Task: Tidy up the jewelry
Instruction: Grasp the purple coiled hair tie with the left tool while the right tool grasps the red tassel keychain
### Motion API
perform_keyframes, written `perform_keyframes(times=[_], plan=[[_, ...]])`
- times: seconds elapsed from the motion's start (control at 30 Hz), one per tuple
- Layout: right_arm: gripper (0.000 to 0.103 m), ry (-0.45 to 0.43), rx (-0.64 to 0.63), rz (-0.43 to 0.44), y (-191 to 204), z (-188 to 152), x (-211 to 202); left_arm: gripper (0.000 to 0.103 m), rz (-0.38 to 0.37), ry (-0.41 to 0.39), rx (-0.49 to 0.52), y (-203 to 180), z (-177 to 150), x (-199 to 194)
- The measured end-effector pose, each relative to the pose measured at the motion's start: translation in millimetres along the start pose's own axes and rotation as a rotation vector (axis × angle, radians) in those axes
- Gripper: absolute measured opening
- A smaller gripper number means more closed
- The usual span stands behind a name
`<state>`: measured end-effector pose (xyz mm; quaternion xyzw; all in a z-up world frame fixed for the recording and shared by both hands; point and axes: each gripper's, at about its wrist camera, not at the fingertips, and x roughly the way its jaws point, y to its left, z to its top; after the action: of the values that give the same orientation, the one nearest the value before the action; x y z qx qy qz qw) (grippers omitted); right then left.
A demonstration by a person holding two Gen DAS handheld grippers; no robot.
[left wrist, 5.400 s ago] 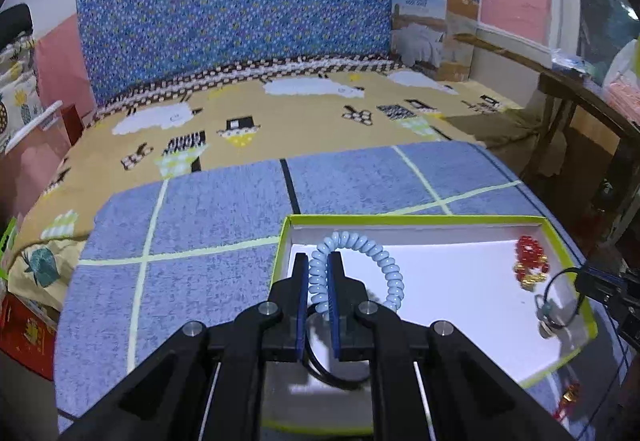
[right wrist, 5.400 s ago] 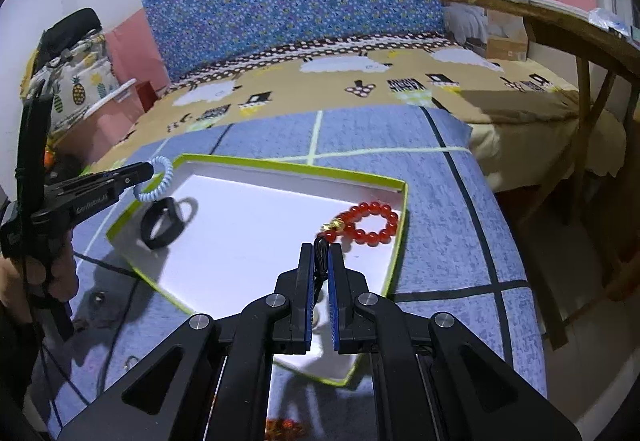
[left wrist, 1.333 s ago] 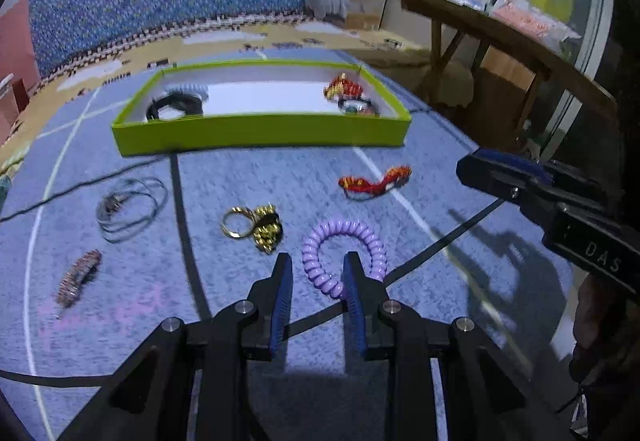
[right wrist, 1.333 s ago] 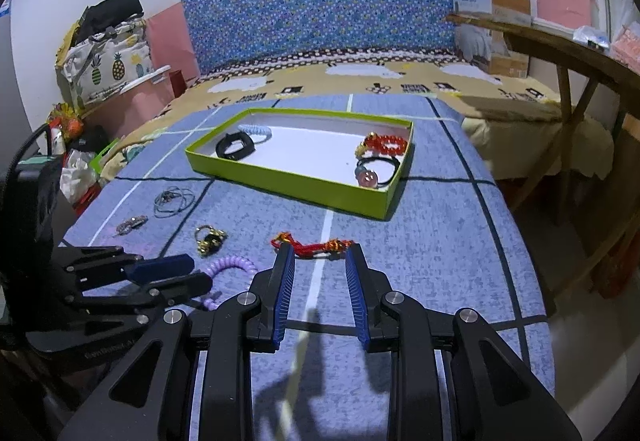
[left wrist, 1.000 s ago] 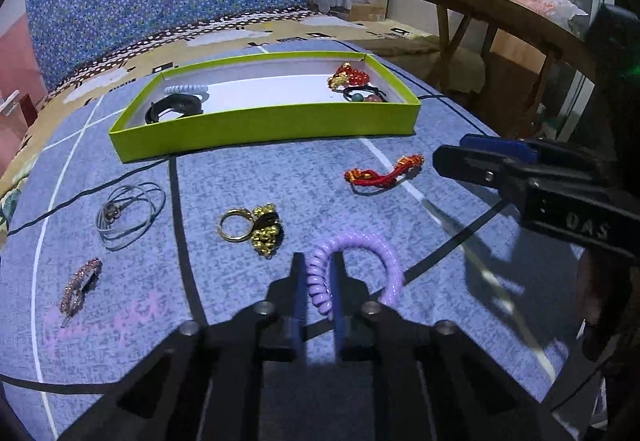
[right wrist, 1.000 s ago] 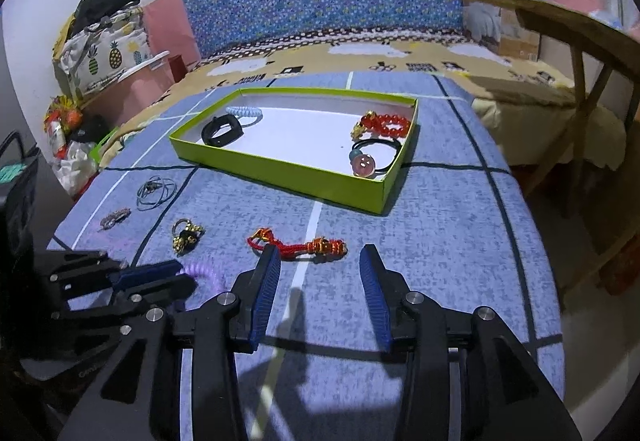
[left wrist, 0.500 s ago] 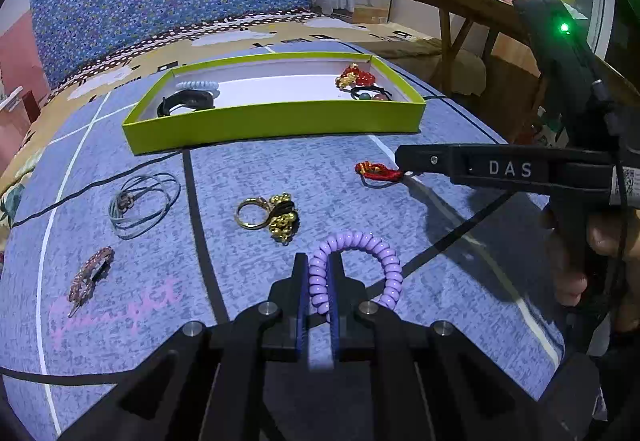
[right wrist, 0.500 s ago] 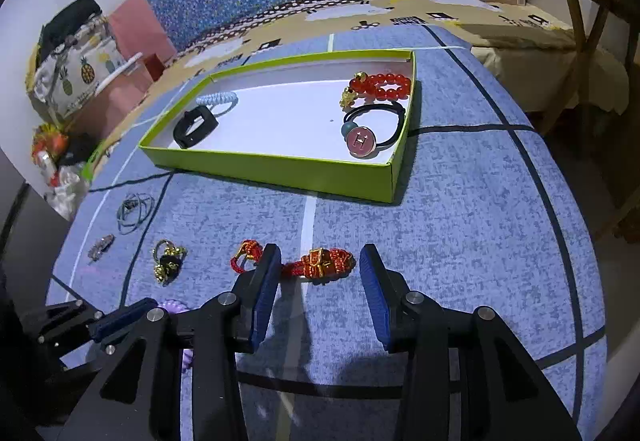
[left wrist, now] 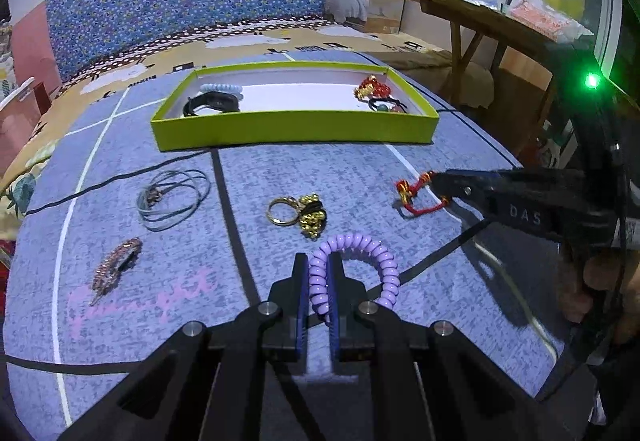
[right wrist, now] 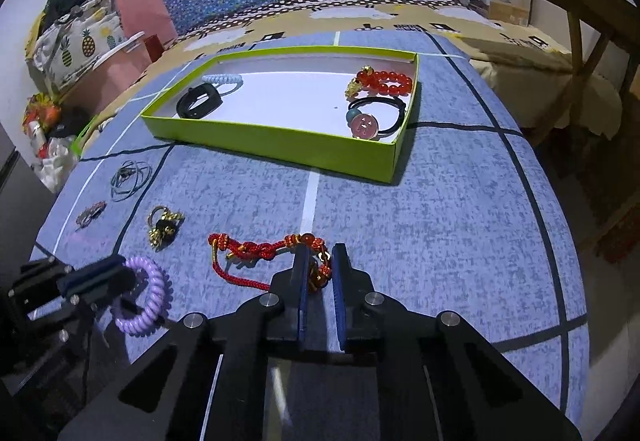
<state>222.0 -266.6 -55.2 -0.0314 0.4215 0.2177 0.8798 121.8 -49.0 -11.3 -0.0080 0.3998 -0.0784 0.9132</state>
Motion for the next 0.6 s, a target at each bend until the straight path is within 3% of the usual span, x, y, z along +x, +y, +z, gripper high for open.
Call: perform_keyframes(times=[0.6], plan=[[0.01,-0.128,-0.04,-0.002,19.7,9.3,-45.0,0.009,0.045,-0.096,-0.009,10.9,10.0,-33.1]])
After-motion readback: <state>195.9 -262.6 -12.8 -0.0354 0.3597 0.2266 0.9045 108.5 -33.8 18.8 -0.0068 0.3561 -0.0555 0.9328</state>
